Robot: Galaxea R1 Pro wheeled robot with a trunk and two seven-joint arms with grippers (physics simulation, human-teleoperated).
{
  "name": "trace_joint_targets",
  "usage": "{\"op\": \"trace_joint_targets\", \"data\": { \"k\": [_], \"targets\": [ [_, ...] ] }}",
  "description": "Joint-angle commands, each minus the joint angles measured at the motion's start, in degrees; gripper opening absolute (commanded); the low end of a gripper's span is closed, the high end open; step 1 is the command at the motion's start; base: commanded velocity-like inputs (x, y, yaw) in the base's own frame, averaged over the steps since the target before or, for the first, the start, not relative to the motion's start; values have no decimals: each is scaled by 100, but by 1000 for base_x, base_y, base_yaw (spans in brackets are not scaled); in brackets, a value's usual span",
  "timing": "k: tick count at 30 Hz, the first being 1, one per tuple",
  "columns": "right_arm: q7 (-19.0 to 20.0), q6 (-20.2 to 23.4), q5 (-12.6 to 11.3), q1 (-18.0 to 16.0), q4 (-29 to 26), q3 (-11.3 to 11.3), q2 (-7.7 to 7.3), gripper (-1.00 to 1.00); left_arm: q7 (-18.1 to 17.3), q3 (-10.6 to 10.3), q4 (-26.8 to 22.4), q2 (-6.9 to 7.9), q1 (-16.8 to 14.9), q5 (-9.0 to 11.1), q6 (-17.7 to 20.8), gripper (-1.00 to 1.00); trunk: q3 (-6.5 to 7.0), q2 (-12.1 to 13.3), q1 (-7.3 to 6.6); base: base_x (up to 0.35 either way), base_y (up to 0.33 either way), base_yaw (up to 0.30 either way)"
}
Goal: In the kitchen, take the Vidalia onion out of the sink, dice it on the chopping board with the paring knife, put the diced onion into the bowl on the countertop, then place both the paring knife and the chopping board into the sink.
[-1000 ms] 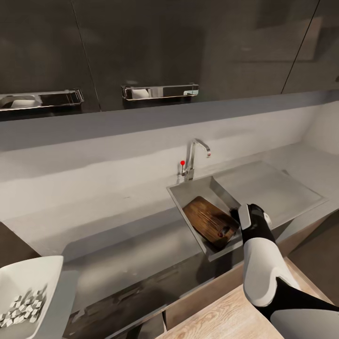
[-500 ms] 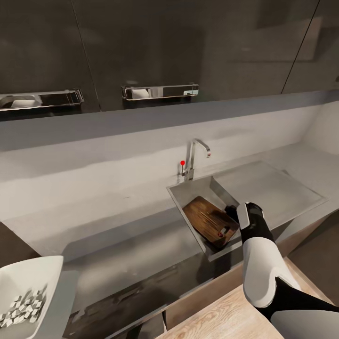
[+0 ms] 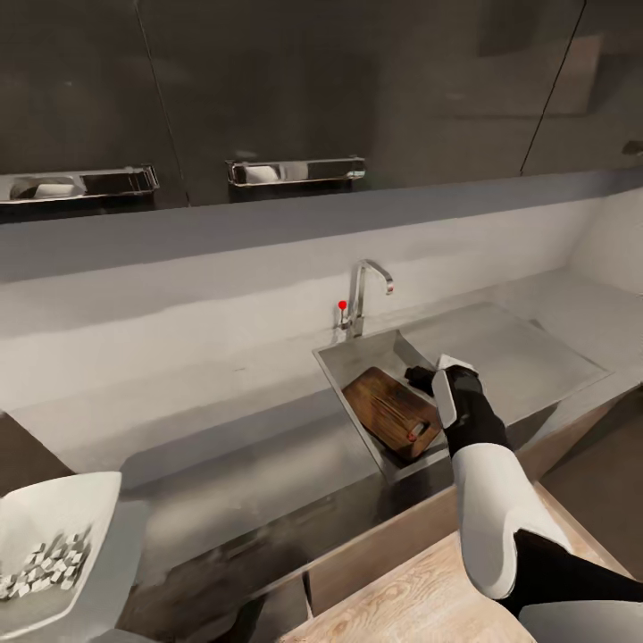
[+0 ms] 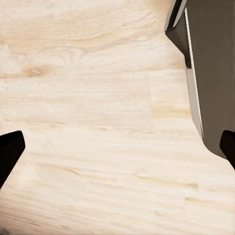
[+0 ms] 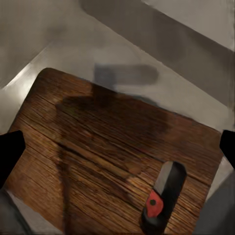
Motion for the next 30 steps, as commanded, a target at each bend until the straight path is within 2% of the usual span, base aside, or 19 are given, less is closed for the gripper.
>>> {"op": "trace_joint_targets", "data": {
  "k": [1,5,6,9,11,12,16,19,21,23,25,30],
  "targets": [
    [-2,70,-13,-6,-159,128,5,100,32,-43,-30,6,-10,41,-46,100,-12,-12,1,-278,-135,0],
    [28,277,-7,-6,-553,338,3,100,32,-43,-30,6,-10,41,-46,100,-12,-12,1,-287,-138,0],
    [60,396,-6,-4,-820,381,4,100,32,-43,-30,6,-10,41,-47,100,-12,-12,1,-293,-140,0],
    [194,573,-6,6,-1067,400,4,100,32,-43,-30,6,-10,41,-50,100,-12,-12,1,-262,-106,0],
    [461,735,-4,16,-1278,406,3,100,32,-43,-30,6,-10,41,-51,100,-12,-12,1,-175,-43,0],
    [871,924,9,30,-1555,409,-1,100,32,-43,-30,6,-10,41,-51,100,-12,-12,1,-73,-11,0],
    [1299,1082,33,104,-1880,421,-4,100,32,-40,-30,6,-10,41,-51,100,-12,-12,1,-33,-5,0],
    [1381,1187,35,191,-2091,471,-4,100,32,-37,-30,6,-10,41,-51,100,-12,-12,1,-6,-1,0],
    [1404,1315,32,266,-2275,569,-4,100,32,-36,-30,6,-10,41,-51,100,-12,-12,1,-2,0,0],
    [1423,1604,30,452,-2716,914,-4,100,32,-34,-30,7,-10,41,-51,100,-12,-12,1,-1,0,0],
    [1426,1677,30,539,-2908,1084,-4,100,32,-34,-30,7,-10,41,-51,100,-12,-12,1,0,0,0],
    [1442,1756,30,665,-3198,1309,-4,100,32,-34,-30,6,-10,41,-51,100,-12,-12,1,0,0,0]
  ]
}}
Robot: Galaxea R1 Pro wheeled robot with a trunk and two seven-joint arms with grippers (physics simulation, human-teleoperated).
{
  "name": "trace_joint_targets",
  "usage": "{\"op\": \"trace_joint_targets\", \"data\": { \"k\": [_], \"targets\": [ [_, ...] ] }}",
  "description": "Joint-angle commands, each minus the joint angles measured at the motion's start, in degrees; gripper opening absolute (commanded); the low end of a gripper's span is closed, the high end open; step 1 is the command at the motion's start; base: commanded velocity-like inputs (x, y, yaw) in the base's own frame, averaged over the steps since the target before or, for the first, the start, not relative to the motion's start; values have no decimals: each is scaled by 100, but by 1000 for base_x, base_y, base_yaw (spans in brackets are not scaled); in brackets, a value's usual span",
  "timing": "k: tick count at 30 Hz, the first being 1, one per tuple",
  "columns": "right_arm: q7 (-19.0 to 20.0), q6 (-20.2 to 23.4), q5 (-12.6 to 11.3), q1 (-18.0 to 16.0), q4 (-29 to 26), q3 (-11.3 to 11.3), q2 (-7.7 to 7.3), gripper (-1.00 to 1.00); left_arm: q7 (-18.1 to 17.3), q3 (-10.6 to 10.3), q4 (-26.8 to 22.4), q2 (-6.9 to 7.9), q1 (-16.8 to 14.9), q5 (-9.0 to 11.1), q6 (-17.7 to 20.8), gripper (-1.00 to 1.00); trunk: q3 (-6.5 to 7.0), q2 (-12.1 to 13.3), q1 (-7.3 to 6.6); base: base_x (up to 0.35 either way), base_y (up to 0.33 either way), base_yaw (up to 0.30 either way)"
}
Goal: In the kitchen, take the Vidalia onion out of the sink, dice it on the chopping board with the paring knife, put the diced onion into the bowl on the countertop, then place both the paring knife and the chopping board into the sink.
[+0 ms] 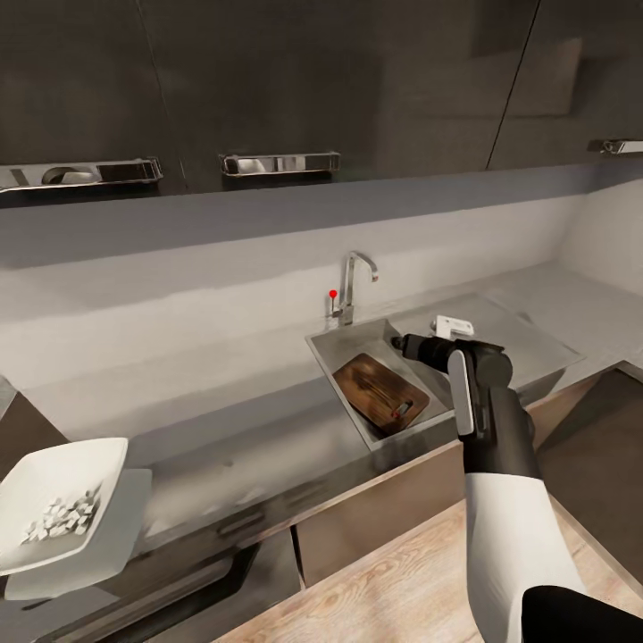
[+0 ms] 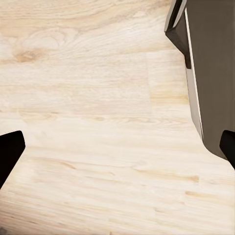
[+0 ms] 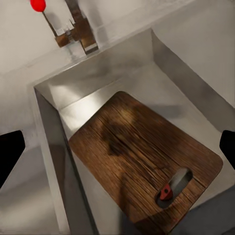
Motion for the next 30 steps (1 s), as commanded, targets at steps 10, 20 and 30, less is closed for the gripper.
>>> {"op": "trace_joint_targets", "data": {
  "k": [10,20,30],
  "targets": [
    [357,133,-8,43,-132,37,-3,100,31,-44,-30,6,-10,42,-45,100,-11,-12,4,-176,-35,0],
    [363,139,1,44,-141,38,-12,100,31,-38,-30,5,-10,42,-45,100,-11,-12,4,-100,-11,0],
    [363,139,1,44,-142,39,-12,100,31,-36,-30,6,-10,42,-45,100,-11,-12,4,-1,0,0]
  ]
}}
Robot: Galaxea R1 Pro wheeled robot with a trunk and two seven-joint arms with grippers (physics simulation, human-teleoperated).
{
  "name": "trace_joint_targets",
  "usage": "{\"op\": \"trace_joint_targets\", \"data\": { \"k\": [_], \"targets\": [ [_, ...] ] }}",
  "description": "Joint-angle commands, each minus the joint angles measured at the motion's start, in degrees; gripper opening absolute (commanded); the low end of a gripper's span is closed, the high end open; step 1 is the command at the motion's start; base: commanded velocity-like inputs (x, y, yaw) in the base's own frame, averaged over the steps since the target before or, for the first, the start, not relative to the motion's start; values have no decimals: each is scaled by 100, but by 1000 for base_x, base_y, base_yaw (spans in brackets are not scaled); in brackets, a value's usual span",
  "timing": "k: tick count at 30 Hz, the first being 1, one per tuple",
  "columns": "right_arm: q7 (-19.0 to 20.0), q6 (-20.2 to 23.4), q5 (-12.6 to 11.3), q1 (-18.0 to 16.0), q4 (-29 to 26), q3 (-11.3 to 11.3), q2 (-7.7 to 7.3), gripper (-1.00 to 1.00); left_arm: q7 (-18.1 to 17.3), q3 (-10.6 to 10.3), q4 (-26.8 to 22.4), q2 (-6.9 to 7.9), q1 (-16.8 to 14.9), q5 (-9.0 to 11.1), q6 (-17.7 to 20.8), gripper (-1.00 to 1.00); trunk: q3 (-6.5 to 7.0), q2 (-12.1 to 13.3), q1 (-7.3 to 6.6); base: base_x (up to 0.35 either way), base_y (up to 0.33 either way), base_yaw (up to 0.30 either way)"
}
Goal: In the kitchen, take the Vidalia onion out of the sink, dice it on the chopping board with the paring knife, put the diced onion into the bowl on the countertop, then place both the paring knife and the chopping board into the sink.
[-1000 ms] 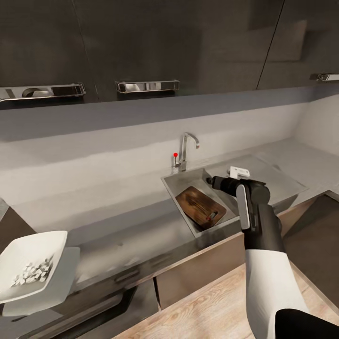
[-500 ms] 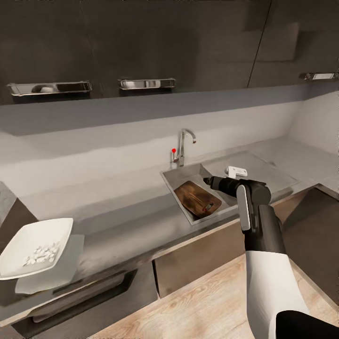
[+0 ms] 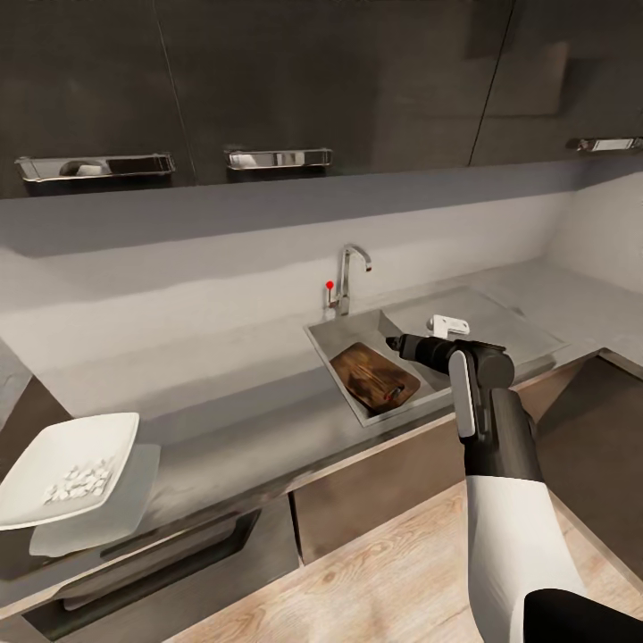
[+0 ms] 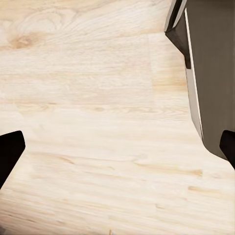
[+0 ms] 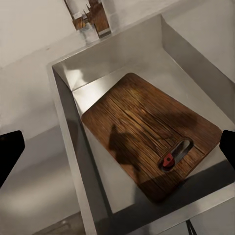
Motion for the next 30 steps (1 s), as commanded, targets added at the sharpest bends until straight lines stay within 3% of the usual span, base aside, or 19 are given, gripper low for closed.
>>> {"op": "trace_joint_targets", "data": {
  "k": [1,24,30],
  "targets": [
    [22,25,-3,-7,-4,-15,6,100,31,-46,-30,6,-10,42,-45,100,-11,-12,3,0,0,0],
    [22,27,11,-7,-4,-8,6,100,31,-45,-30,-6,-10,42,-48,100,124,-12,3,0,0,0],
    [22,97,21,-2,-4,-8,6,100,31,-54,330,-594,-10,42,-285,100,174,-12,3,0,0,0]
  ]
}}
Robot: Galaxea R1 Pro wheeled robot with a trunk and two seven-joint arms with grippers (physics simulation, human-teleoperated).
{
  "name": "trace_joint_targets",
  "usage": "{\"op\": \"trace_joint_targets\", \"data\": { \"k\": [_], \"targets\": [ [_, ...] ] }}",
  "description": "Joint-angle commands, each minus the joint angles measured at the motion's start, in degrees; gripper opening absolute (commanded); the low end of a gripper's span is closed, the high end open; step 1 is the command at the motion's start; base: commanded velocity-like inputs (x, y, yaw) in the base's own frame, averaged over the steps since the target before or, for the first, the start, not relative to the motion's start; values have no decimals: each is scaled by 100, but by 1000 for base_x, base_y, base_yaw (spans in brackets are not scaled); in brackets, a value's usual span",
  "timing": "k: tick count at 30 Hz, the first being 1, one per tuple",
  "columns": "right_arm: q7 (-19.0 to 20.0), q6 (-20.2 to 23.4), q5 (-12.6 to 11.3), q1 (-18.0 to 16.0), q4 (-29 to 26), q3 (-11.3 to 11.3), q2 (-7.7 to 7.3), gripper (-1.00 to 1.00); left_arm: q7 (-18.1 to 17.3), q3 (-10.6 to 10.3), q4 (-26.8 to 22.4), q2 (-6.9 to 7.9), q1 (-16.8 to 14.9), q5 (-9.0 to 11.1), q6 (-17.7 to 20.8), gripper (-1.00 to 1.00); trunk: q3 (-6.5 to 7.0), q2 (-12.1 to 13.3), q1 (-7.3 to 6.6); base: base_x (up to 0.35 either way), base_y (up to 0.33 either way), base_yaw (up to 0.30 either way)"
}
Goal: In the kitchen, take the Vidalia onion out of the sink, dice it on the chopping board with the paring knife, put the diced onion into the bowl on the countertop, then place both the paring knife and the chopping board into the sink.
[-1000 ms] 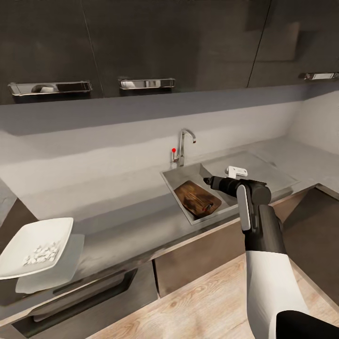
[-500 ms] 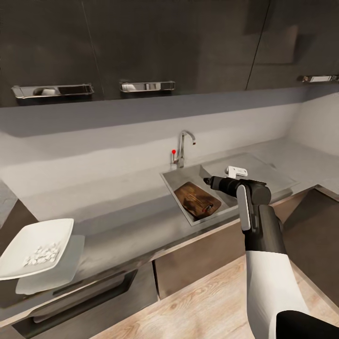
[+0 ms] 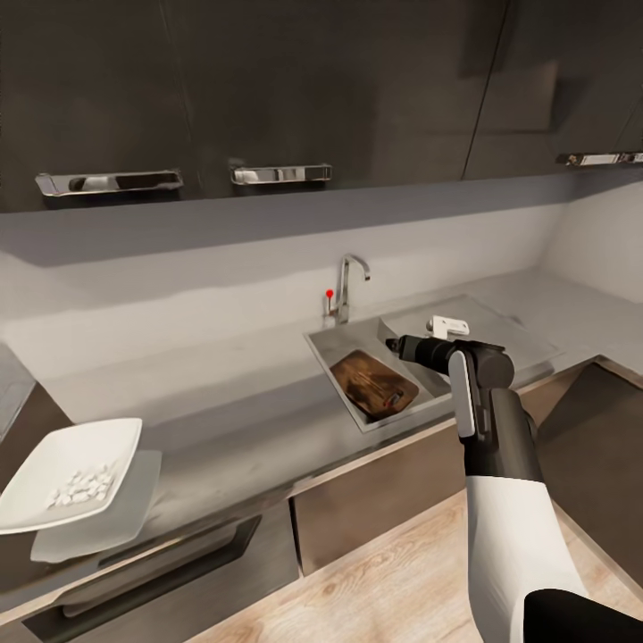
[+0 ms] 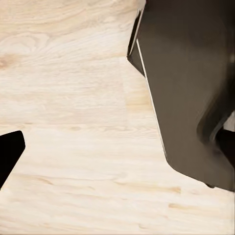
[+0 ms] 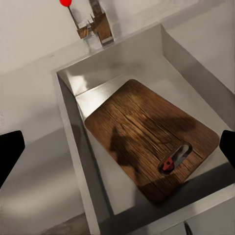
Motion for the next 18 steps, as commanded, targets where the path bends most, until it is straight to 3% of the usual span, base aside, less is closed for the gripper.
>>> {"op": "trace_joint_targets", "data": {
  "k": [1,3,5,7,8,13,18],
  "targets": [
    [24,30,0,0,-4,-16,6,100,35,-49,64,-66,-10,48,-93,100,-3,-11,4,0,0,0],
    [20,47,73,63,-4,-16,6,100,33,-52,415,-278,-10,48,-222,100,13,-11,4,0,0,0],
    [19,87,278,171,-4,-16,6,100,29,-54,626,-397,-10,48,-370,100,30,-11,4,0,0,0],
    [16,156,536,346,-4,-16,6,100,23,-55,714,-488,-10,48,-723,100,47,-11,4,0,0,0],
    [15,200,749,614,-4,-15,6,100,14,-55,748,-611,-10,48,-1243,100,55,-11,4,0,0,0],
    [4,217,920,1107,-4,-22,6,100,-31,-55,762,-693,-10,48,-1541,100,99,-11,4,0,0,0],
    [-9,184,1007,1900,-76,-184,-71,100,-214,-58,771,-711,-10,48,-1616,100,144,-11,4,0,0,0]
  ]
}}
